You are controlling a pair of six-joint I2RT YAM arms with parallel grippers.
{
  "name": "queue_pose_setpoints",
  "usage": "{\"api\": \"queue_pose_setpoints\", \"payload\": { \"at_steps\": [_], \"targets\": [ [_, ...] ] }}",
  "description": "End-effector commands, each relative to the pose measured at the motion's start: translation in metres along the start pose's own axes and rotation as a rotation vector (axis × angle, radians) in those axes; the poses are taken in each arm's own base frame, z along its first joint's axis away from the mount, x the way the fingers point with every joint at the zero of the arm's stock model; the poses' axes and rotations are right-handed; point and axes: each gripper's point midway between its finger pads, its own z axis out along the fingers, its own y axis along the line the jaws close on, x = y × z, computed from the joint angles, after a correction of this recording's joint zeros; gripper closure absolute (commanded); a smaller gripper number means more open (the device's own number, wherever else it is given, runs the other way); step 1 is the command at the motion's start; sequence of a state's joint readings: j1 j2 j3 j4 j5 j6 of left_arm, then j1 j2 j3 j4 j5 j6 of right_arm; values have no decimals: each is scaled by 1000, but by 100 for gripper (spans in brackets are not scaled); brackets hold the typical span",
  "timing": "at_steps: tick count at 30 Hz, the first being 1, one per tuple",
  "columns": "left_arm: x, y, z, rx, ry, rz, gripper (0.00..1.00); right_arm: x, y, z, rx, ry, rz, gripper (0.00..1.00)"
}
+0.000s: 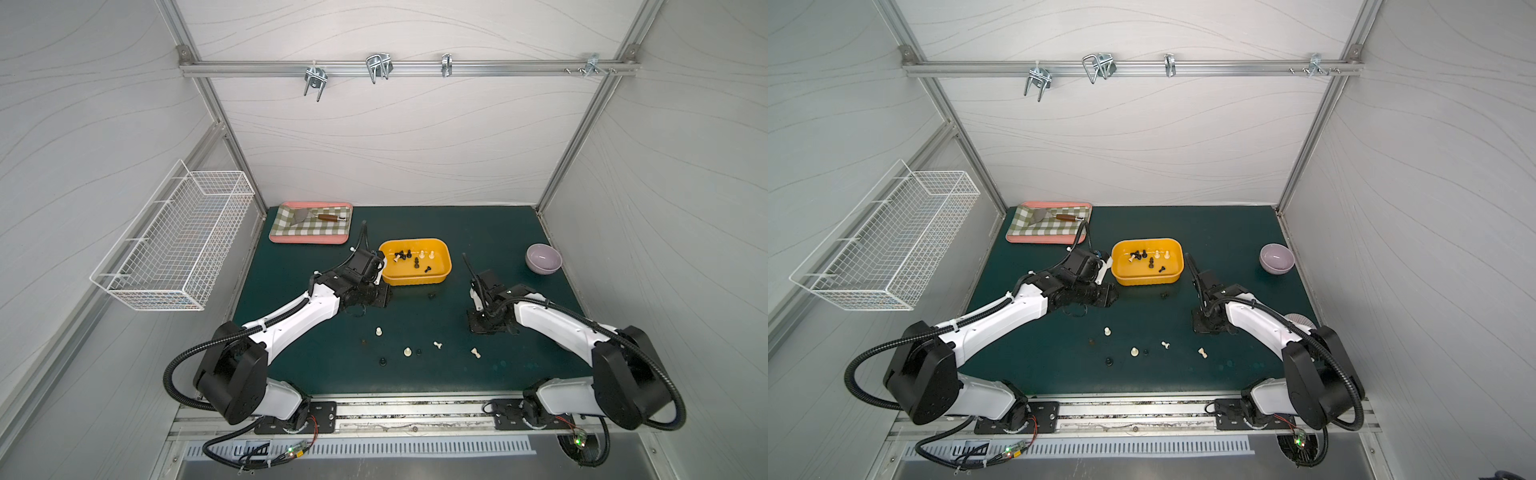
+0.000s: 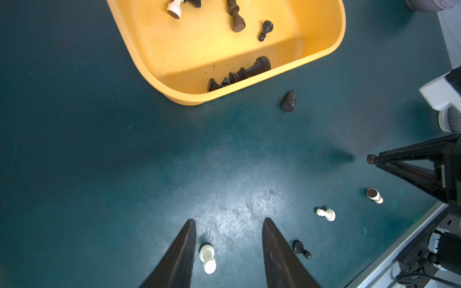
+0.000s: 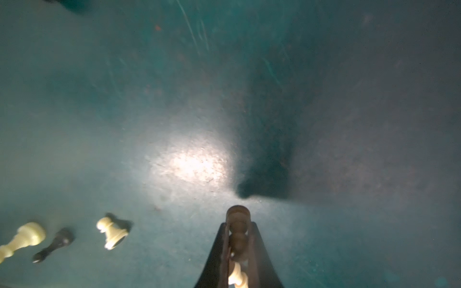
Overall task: Put the chess pieces into the storage box
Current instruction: Pick up the chess piece at the center of the board.
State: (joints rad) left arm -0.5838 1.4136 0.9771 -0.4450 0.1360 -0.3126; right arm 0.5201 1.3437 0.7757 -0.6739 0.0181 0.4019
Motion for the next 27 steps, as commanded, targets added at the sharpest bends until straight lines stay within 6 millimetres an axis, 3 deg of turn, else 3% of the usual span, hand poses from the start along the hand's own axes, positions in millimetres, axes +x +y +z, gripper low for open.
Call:
{"api": "queue_pose_setpoints", "payload": {
  "at_steps": [1, 6, 16, 22, 27],
  "targets": [
    [-4, -1, -8, -10, -39, -8, 55, -16, 11, -21, -28, -45, -36, 87],
    [0, 3, -9, -17, -49, -23, 55, -42, 28, -37, -63, -78, -90, 87],
    [14, 10, -17, -24, -71, -50, 55, -118, 81, -52, -171, -128, -190, 87],
    [22, 12, -21, -14, -82, -71, 55, -162, 99, -47, -171, -152, -241, 87],
    [31, 15, -24, -16, -73, -76, 55, -185, 101, -35, -150, -148, -264, 87]
  ]
}}
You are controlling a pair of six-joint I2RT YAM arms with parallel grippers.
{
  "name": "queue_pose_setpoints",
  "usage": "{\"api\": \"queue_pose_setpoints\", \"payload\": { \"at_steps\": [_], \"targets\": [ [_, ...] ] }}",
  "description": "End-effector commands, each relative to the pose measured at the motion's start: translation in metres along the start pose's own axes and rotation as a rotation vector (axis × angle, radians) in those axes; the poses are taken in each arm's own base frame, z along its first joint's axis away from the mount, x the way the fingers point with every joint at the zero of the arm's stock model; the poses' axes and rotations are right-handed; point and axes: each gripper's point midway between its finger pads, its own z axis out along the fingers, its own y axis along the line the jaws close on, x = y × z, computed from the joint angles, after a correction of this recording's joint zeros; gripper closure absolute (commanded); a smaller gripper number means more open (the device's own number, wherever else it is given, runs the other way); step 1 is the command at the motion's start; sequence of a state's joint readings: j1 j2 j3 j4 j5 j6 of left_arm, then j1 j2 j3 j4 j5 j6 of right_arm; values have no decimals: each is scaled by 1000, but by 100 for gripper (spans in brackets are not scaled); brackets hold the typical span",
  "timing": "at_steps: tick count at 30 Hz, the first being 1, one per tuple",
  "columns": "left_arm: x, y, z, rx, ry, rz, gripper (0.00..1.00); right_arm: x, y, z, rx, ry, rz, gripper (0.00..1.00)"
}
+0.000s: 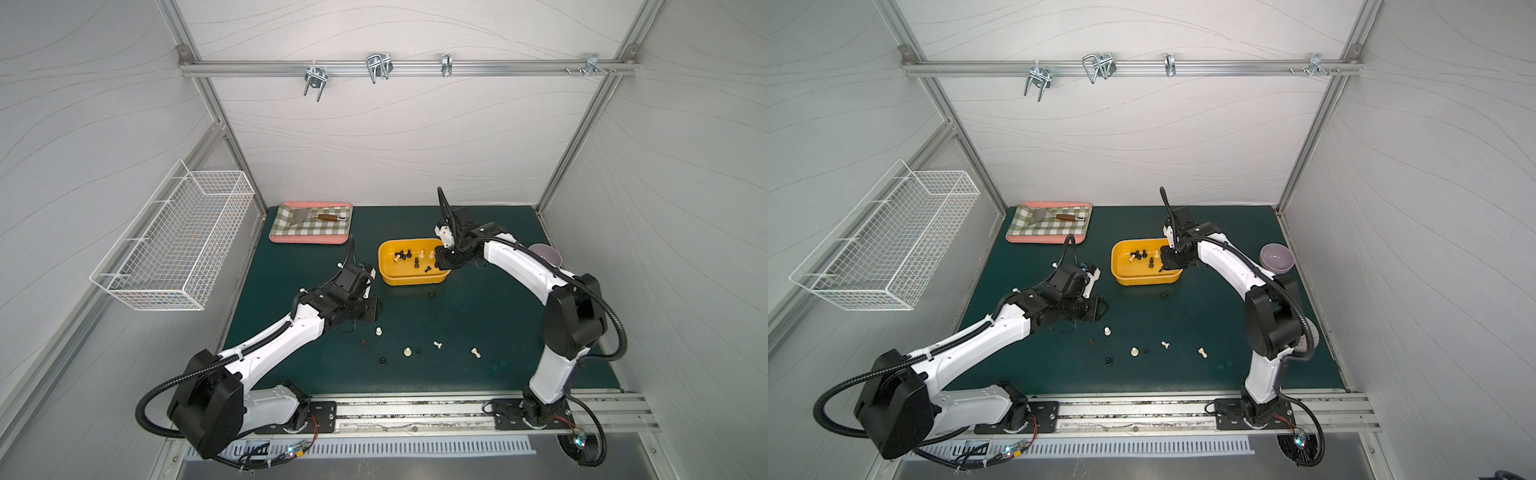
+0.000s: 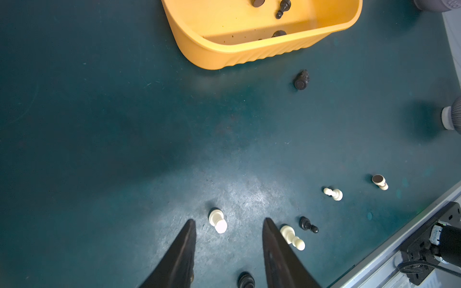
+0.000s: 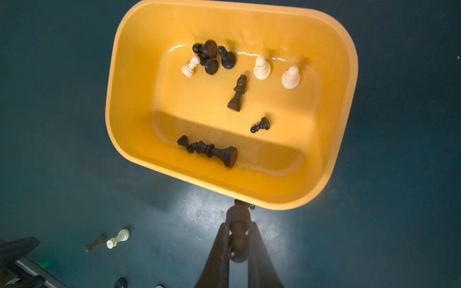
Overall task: Put the chess pieces into the storage box
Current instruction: Place the chess piece in the storage box.
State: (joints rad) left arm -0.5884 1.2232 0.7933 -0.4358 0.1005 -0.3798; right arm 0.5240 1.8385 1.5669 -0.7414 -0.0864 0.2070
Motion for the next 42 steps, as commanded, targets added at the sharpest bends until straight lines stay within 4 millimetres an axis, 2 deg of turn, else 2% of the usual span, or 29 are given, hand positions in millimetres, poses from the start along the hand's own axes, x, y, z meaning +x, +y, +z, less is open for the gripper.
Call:
{"api": "queue_pose_setpoints", "payload": {
  "at_steps": [1, 12, 19, 30, 34, 38, 42],
  "targets": [
    [-6, -2, -5, 10, -43, -16, 55, -1, -5, 8, 14, 46, -38, 87],
    [-4, -3, -6, 11, -41, -26, 55, -15, -18, 14, 13, 45, -13, 86],
    [0, 0, -7, -2, -38, -24, 55, -19, -17, 10, 5, 32, -10, 77],
    [3, 1, -8, -10, -33, -29, 55, -19, -12, 4, -20, 22, -8, 76],
    [6, 3, -8, -20, -24, -31, 55, -19, -7, -5, -45, 9, -7, 76],
    [10, 6, -10, -33, -14, -27, 54, -18, 1, -22, -74, -26, -11, 76],
    [14, 8, -11, -42, 7, -24, 54, -8, 6, -38, -97, -49, -12, 76]
  ]
}}
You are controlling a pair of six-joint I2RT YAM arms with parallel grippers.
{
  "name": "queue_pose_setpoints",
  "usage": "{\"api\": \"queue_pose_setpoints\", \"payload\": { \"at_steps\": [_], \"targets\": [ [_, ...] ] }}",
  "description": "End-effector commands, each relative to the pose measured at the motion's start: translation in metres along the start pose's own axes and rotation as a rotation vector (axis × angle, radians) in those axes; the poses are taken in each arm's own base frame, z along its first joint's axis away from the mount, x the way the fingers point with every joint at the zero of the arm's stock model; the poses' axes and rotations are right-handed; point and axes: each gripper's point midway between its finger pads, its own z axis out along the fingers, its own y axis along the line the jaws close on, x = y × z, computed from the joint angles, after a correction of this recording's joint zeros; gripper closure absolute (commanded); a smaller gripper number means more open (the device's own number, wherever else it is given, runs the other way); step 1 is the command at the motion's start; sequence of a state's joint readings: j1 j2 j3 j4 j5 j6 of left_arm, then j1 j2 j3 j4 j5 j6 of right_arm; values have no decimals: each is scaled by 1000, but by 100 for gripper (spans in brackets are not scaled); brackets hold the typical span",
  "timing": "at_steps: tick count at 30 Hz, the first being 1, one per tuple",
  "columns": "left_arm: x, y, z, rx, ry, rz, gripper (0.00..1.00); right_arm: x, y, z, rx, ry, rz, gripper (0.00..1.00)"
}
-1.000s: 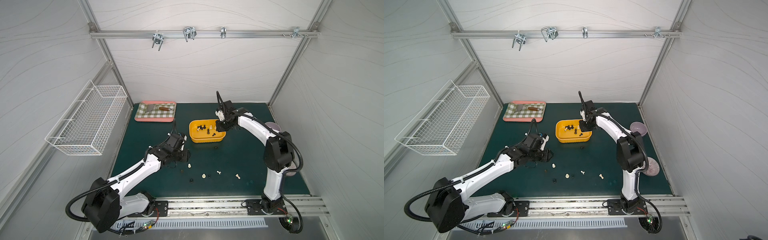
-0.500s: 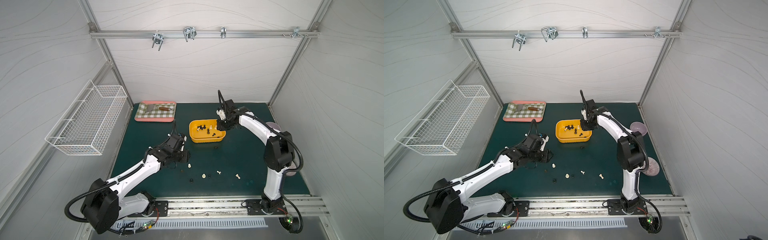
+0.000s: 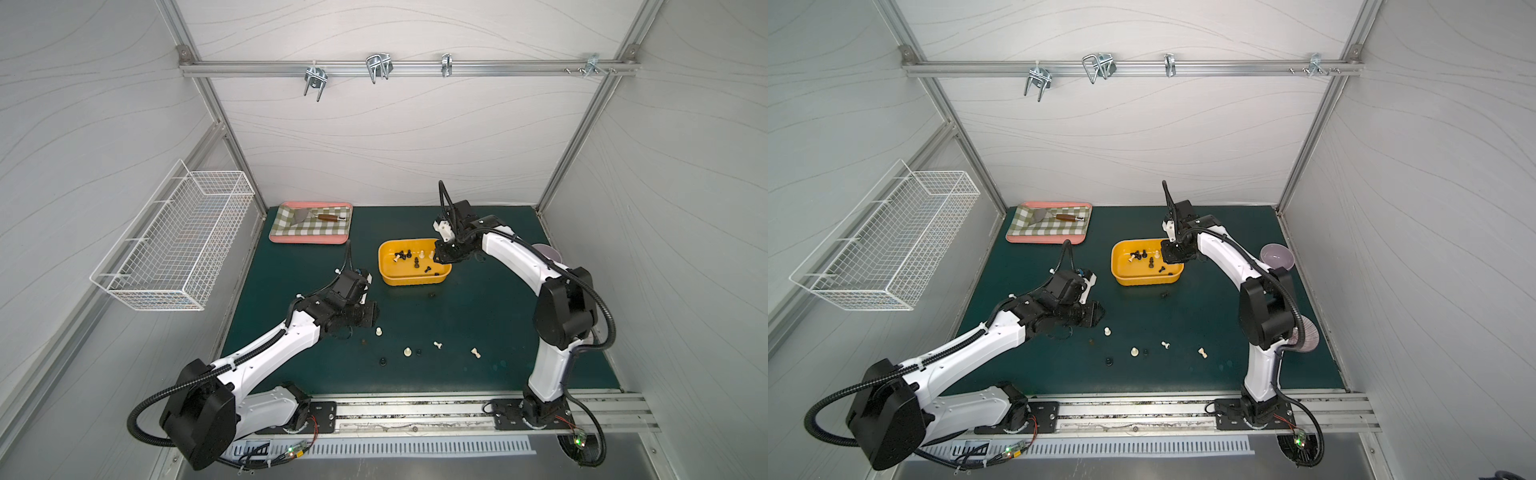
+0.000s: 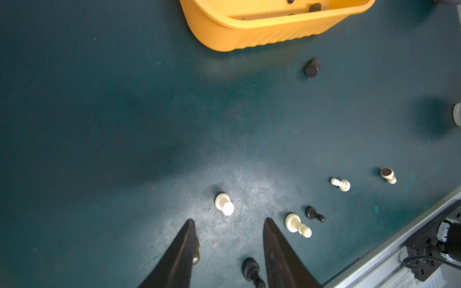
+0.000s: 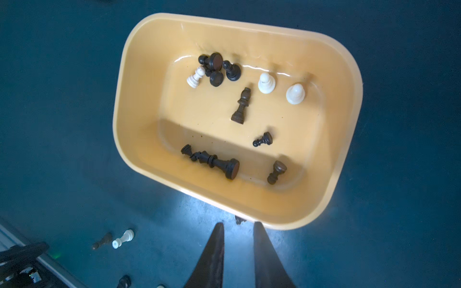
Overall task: Put the chess pieces into the storage box
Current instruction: Place the chess piece in the storage box.
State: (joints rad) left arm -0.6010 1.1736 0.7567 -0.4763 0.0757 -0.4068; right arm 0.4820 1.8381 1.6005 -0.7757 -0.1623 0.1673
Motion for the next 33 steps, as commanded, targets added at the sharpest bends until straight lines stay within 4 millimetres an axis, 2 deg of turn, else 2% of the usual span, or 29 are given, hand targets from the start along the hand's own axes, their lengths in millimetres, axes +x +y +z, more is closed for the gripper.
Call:
{"api": "queue_pose_setpoints", "payload": {
  "at_steps": [1, 11, 23, 33],
  "targets": [
    [0, 1, -6, -16, -7, -6, 54, 3, 13, -30, -49, -56, -12, 76],
    [16, 8, -6, -69, 72, -6, 54, 59, 15, -51, -67, -58, 1, 76],
    [39, 22, -4, -137, 137, -22, 54, 142, -4, -57, -33, 4, 88, 75],
    [64, 19, 13, -159, 203, -4, 55, 176, -13, -56, -25, -12, 196, 74]
  ]
}}
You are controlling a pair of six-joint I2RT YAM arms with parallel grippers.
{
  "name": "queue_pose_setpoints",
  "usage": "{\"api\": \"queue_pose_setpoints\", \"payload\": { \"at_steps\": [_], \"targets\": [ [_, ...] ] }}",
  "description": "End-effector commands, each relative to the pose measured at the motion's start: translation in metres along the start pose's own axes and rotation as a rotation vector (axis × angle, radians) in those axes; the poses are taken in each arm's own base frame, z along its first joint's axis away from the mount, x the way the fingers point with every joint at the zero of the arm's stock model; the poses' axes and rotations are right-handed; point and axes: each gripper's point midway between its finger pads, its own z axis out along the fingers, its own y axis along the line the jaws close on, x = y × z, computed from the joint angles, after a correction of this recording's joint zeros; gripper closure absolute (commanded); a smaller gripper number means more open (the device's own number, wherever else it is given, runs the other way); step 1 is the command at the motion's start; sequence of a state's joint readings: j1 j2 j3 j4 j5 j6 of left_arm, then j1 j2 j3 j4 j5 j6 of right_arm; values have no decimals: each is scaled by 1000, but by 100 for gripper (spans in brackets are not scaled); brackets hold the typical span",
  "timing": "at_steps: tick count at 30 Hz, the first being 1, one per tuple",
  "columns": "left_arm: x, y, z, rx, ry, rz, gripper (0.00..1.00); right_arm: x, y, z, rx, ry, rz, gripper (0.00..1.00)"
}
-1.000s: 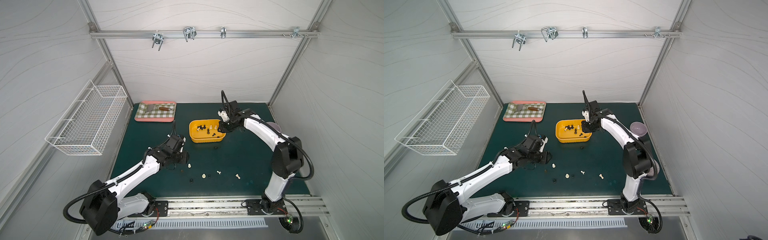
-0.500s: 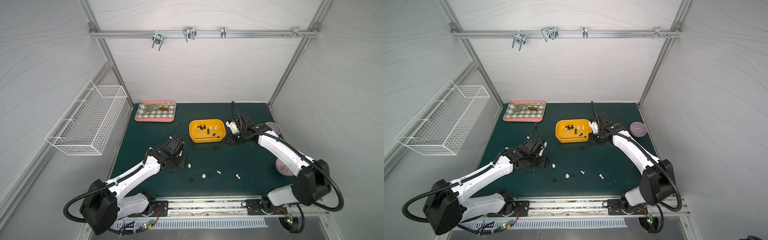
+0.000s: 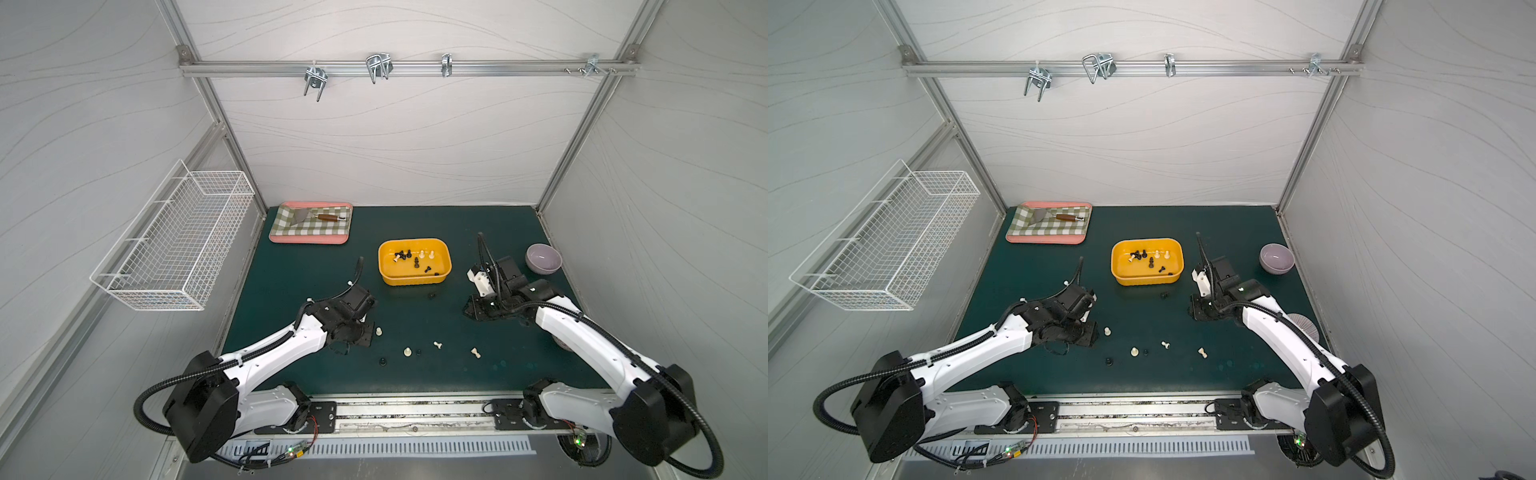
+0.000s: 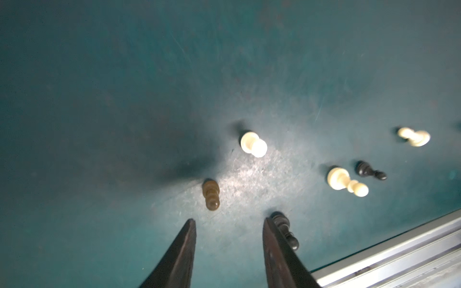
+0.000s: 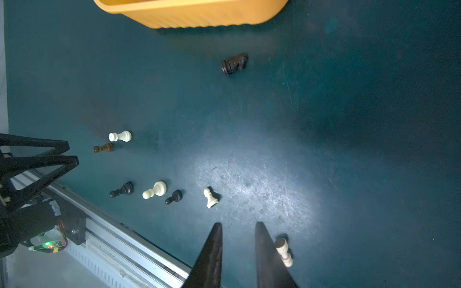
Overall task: Put the chess pieces into the storage box
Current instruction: Place the chess piece in the storage box, then pick up the chess piece at the center of the board.
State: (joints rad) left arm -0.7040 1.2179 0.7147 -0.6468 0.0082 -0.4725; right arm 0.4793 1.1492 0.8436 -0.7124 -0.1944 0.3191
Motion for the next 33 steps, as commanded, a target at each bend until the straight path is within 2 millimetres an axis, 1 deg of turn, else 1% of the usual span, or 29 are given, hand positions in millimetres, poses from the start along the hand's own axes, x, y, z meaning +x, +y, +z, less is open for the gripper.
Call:
{"api": "queue_pose_setpoints", "payload": {
  "at_steps": [1, 6, 12, 16, 20, 23, 33],
  "targets": [
    [-3, 1, 4, -17, -14, -22, 55, 4, -4, -3, 5, -25, 49, 74],
    [0, 2, 8, -25, 3, -9, 55, 20, -14, -3, 34, -20, 76, 74],
    [4, 5, 16, -41, 29, -5, 57, 30, -20, -2, 45, -22, 111, 73],
    [0, 1, 17, -29, 14, -2, 59, 31, -22, -2, 53, -23, 115, 74],
    [-2, -1, 21, -28, 25, 5, 60, 29, -22, -2, 54, -22, 116, 73],
    [-1, -2, 24, -31, 38, 7, 63, 28, -21, -1, 53, -21, 117, 73],
    [-1, 3, 29, -60, 43, 7, 69, 30, -23, 6, 54, -5, 129, 74]
  ]
}}
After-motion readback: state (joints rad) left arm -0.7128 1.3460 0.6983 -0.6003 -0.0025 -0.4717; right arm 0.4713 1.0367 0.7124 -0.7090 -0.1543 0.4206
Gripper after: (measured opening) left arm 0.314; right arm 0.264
